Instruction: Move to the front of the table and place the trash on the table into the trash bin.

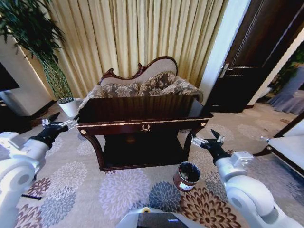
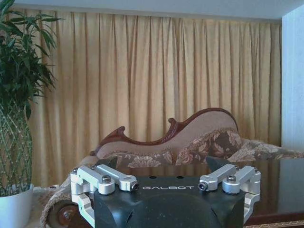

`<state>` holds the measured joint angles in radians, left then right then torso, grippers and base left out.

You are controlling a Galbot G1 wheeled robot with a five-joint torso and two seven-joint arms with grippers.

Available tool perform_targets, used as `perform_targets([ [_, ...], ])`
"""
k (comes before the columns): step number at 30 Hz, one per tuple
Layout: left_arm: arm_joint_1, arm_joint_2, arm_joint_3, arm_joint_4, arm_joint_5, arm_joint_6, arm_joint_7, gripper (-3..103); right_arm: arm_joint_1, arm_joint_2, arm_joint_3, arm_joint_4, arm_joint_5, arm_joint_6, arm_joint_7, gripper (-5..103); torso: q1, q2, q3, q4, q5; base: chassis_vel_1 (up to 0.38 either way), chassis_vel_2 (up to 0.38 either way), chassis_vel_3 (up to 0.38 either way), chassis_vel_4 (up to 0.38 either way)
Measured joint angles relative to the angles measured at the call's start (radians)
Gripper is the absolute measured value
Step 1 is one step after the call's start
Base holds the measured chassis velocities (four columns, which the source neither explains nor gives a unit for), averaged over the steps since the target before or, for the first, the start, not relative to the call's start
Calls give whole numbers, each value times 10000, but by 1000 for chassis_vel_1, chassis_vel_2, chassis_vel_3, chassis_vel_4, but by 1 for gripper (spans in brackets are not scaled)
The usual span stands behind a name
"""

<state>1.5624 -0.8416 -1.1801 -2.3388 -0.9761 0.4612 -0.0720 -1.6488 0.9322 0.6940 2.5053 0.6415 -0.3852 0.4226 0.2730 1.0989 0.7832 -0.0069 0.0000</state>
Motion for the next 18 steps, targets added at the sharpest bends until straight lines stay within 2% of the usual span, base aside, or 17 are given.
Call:
perform_targets([
  [7,327,-154,-360,-432,-186,448,-172,100,128,-94,-30,-26,-39,-3,91,100,0,-1,1,0,0,0,0,0,0],
  [18,516,-395,-539,-820,-207,665,-187,100,38,-85,-16,-40,-14,-58,235,100,1,-1,0,-2,0,0,0,0,0],
])
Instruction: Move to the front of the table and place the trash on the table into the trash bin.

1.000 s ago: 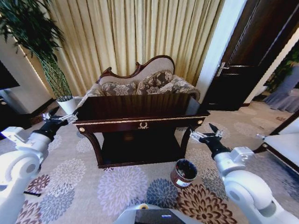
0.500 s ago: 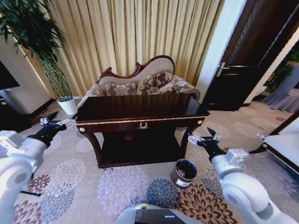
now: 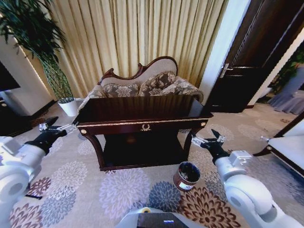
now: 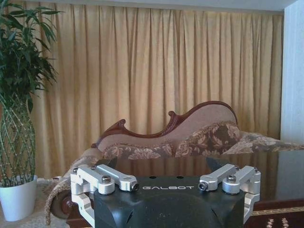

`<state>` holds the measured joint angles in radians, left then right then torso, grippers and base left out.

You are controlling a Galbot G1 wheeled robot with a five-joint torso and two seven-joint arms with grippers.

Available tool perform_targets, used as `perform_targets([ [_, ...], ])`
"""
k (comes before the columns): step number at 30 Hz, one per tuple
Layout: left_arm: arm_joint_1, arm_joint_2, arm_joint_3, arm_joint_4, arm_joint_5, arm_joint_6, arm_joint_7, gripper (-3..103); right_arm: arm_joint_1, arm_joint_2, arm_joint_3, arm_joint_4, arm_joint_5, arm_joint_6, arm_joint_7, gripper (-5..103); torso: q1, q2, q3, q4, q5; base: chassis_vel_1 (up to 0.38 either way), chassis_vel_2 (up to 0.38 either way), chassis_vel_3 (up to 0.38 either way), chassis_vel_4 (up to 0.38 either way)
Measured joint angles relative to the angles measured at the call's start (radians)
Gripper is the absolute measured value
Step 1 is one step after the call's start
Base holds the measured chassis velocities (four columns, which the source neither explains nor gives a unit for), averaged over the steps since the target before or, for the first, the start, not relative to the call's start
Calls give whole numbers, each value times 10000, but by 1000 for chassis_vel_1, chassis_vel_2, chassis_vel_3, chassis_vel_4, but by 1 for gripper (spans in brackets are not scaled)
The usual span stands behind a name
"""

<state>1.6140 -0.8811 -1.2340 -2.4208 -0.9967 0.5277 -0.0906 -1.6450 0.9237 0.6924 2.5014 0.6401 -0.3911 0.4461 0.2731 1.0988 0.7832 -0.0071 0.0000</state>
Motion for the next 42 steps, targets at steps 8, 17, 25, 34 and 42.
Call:
perform_targets([
  [8,167,-266,-106,-228,14,146,-4,100,-75,29,28,-6,1,-65,108,100,0,0,0,1,0,44,-48,-46,47],
  [17,201,-291,-151,-242,82,116,-21,100,-247,168,185,-12,-49,-81,184,100,-1,1,0,1,0,76,-82,-80,65],
  [25,304,-285,-417,-179,64,-2,18,100,-367,251,1234,-13,69,-81,64,100,0,0,0,1,1,79,-75,-63,66],
  [34,340,-301,-525,-8,90,-149,183,100,-1028,367,3138,-36,383,328,-566,100,-1,1,0,0,0,64,-69,-52,78],
  [42,263,-229,-429,42,107,-168,220,100,-1240,411,3184,-26,417,340,-585,100,2,0,2,1,0,73,-66,-75,64],
])
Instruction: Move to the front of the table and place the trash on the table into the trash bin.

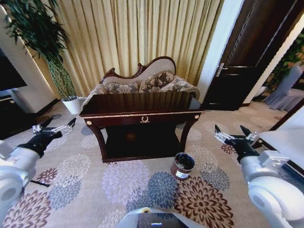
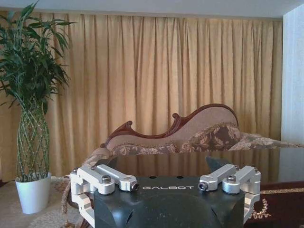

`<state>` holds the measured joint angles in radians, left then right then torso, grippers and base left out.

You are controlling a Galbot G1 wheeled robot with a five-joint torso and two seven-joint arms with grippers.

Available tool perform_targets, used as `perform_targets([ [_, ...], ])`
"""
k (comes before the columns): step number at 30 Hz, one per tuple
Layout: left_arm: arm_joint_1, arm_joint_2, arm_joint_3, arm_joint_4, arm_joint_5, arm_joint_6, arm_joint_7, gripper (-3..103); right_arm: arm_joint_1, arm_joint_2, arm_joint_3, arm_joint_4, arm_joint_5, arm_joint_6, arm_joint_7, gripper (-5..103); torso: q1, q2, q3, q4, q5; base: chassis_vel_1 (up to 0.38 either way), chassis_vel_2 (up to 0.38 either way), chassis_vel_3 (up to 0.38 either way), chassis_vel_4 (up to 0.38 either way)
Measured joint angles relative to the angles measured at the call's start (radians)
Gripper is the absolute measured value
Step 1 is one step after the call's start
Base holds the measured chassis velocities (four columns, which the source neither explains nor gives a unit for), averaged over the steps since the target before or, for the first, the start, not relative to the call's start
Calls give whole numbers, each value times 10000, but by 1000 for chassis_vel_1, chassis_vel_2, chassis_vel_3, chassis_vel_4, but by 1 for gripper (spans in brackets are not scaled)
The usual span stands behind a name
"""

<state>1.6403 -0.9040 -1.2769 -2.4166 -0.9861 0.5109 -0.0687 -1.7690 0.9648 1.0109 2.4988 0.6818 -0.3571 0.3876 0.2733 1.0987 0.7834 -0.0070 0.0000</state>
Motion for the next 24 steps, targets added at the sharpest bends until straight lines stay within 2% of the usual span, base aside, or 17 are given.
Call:
perform_targets([
  [10,-63,14,176,129,191,-177,67,100,-166,68,-48,10,-93,64,10,100,-1,0,-1,0,-1,122,-113,-140,127],
  [24,-54,-4,237,139,280,-269,109,100,-152,47,-104,12,-94,86,43,100,-2,0,-2,0,1,181,-183,-184,181],
])
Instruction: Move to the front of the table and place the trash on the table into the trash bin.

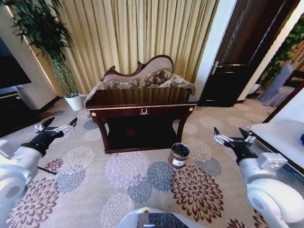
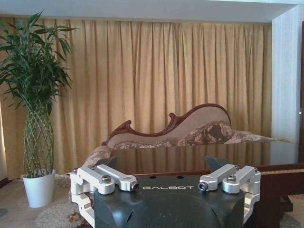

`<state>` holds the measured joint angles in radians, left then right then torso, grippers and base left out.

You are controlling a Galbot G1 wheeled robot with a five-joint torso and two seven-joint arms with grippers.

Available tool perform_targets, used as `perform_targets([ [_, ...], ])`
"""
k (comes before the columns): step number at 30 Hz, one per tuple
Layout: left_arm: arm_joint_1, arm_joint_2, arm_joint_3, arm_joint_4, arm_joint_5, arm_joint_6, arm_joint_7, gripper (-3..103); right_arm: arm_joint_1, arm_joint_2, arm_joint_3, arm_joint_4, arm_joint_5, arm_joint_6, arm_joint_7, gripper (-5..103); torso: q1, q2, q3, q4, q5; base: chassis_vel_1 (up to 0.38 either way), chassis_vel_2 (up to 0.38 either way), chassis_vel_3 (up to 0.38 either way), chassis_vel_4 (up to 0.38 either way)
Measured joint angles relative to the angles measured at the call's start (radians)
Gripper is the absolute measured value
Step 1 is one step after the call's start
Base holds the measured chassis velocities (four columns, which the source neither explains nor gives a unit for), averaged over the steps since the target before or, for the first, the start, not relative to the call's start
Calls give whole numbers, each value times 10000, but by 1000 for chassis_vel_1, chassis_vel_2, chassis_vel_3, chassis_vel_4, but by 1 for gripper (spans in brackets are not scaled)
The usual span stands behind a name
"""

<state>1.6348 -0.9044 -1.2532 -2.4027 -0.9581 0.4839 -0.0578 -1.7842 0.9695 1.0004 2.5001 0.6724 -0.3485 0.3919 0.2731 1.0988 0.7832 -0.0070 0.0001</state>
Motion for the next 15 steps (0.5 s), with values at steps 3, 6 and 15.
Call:
perform_targets([
  [3,10,12,-10,12,5,-51,8,100,4,-9,-10,0,6,1,2,100,0,0,0,-2,-1,165,-174,-187,159],
  [6,11,25,-26,38,5,-82,72,100,-4,-22,-24,0,19,36,-70,100,0,0,0,-2,0,187,-169,-172,177],
  [15,-44,65,24,101,4,-160,231,100,20,-383,-314,0,420,396,-807,100,-1,1,0,-2,-2,169,-164,-170,174],
])
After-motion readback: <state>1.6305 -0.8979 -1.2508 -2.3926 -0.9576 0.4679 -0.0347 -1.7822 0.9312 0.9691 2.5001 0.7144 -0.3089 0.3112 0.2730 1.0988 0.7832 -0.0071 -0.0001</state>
